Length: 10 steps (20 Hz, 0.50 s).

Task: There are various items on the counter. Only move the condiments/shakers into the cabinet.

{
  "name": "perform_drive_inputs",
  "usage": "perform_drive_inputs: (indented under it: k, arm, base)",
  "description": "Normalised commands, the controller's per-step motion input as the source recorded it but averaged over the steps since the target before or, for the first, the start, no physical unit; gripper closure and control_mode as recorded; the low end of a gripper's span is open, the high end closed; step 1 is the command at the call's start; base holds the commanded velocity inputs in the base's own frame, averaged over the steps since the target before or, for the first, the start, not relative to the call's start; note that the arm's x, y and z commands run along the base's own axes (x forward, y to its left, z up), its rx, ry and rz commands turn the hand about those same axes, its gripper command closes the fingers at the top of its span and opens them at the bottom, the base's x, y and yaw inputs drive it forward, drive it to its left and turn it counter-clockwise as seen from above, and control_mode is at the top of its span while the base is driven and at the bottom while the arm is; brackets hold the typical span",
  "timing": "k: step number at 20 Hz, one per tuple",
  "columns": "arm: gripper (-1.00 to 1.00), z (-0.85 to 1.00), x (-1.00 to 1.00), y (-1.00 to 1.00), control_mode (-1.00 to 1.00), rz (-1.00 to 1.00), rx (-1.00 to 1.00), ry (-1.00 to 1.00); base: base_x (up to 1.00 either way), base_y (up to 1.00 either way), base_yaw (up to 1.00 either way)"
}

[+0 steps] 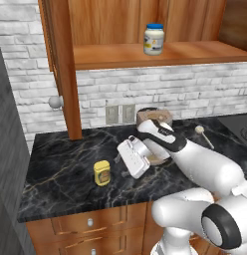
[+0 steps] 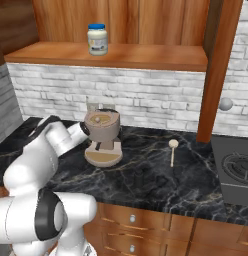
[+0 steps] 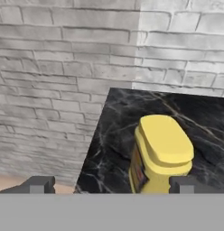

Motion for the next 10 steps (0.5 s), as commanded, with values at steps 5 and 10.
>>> perform_drive_inputs:
  k: [5, 10]
  arm:
    - [-1.0, -0.16, 0.42, 0.21, -1.0, 0.0, 0.0, 0.04]
    - [-1.0, -0.2, 0.28, 0.27, -1.0, 0.0, 0.0, 0.07]
  base:
    - [0.0, 0.0, 0.0]
    - [0.0, 0.0, 0.0]
